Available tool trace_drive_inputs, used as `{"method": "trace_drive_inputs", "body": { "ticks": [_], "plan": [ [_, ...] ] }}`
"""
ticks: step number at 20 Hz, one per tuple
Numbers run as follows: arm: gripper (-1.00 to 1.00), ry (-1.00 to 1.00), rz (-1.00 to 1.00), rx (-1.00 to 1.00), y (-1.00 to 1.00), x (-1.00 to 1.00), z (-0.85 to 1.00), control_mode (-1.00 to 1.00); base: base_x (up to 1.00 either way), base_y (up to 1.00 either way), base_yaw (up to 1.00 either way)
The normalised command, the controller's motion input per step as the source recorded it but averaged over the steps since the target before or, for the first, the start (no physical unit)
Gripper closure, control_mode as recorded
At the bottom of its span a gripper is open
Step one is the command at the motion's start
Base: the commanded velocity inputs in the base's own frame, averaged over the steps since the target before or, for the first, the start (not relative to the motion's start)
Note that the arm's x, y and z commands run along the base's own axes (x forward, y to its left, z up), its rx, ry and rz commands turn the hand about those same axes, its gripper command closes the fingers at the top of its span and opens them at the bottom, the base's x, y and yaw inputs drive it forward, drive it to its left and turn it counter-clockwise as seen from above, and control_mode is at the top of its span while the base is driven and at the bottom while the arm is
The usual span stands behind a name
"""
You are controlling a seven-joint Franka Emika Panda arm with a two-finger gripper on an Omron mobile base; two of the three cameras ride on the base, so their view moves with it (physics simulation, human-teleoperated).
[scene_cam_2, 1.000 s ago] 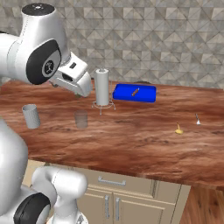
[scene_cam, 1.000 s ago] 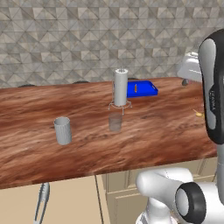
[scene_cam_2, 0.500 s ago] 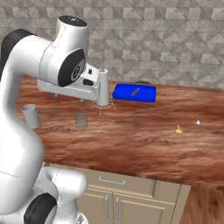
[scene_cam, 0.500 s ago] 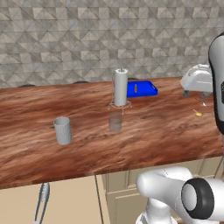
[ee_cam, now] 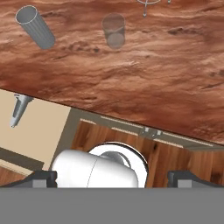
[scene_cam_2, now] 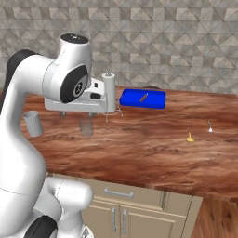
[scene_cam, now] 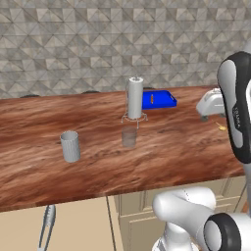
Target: Take the tongs from the drawer on the left and place them on the dining counter next to the tray containing the kebab skewer.
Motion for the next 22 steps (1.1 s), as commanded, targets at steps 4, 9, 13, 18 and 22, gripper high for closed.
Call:
{"method": "trace_drive_inputs", "body": {
  "ticks": [4, 9, 13, 18, 22],
  "plan": [
    [-1.0, 0.0, -0.02, -0.06, 0.01, 0.0, -0.03, -1.0, 0.0, 0.0, 0.0],
    [-1.0, 0.0, -0.01, -0.01, 0.03, 0.0, -0.01, -1.0, 0.0, 0.0, 0.0],
    [-1.0, 0.0, 0.0, 0.0, 0.0, 0.0, 0.0, -1.0, 0.0, 0.0, 0.0],
    [-1.0, 0.0, 0.0, 0.0, 0.0, 0.0, 0.0, -1.0, 0.0, 0.0, 0.0],
    [-1.0, 0.0, 0.0, 0.0, 0.0, 0.0, 0.0, 1.0, 0.0, -0.01, 0.0]
  ]
}}
